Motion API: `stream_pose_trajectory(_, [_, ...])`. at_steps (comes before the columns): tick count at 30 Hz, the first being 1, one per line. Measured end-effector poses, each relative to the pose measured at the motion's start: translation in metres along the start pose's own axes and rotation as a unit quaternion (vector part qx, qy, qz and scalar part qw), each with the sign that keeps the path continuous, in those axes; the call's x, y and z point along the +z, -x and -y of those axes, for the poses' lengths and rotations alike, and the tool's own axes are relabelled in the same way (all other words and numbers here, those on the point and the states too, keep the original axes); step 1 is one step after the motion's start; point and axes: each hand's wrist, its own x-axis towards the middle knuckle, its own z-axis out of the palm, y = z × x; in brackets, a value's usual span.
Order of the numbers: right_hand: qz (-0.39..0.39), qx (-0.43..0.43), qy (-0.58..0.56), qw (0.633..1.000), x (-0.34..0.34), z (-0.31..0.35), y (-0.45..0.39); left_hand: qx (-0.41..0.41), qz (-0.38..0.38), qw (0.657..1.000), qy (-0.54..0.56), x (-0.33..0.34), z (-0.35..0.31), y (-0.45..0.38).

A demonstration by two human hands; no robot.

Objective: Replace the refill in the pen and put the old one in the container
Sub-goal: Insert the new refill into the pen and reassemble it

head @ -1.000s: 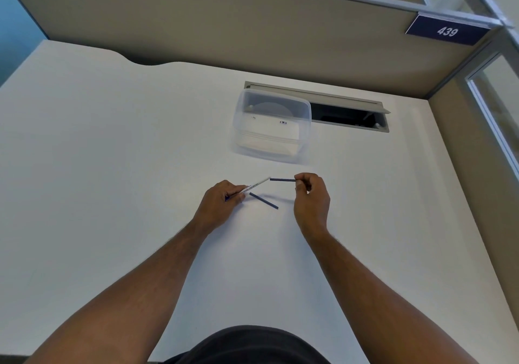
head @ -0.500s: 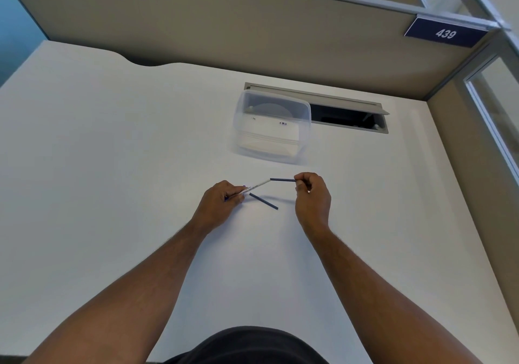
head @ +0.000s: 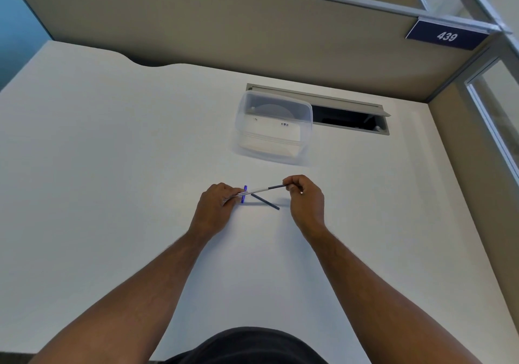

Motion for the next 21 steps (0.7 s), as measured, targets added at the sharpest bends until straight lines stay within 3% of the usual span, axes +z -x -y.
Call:
stream_pose_trajectory(3, [0.039,-0.018,0.01,0.999,0.013,0.002,0.008,0.01,-0.036,0.999,0.002,-0.002,0.0,0.006])
stream_pose_trajectory(8, [0.191,-0.052,0.063,0.978,0.027,0.003,0.016,-0.012,-0.061,0.998,0.01,-0.007,0.004,0.007])
stream_pose_trajectory(13, [0.165,-0.047,0.124,0.977,0.037,0.004,0.008,-0.049,-0.069,0.996,0.011,-0.014,0.012,0.009])
stream_pose_trajectory(21, [0.178,-0.125,0.288,0.933,0.066,0.005,-0.006,-0.042,-0.107,0.993,0.01,-0.027,0.014,0.009])
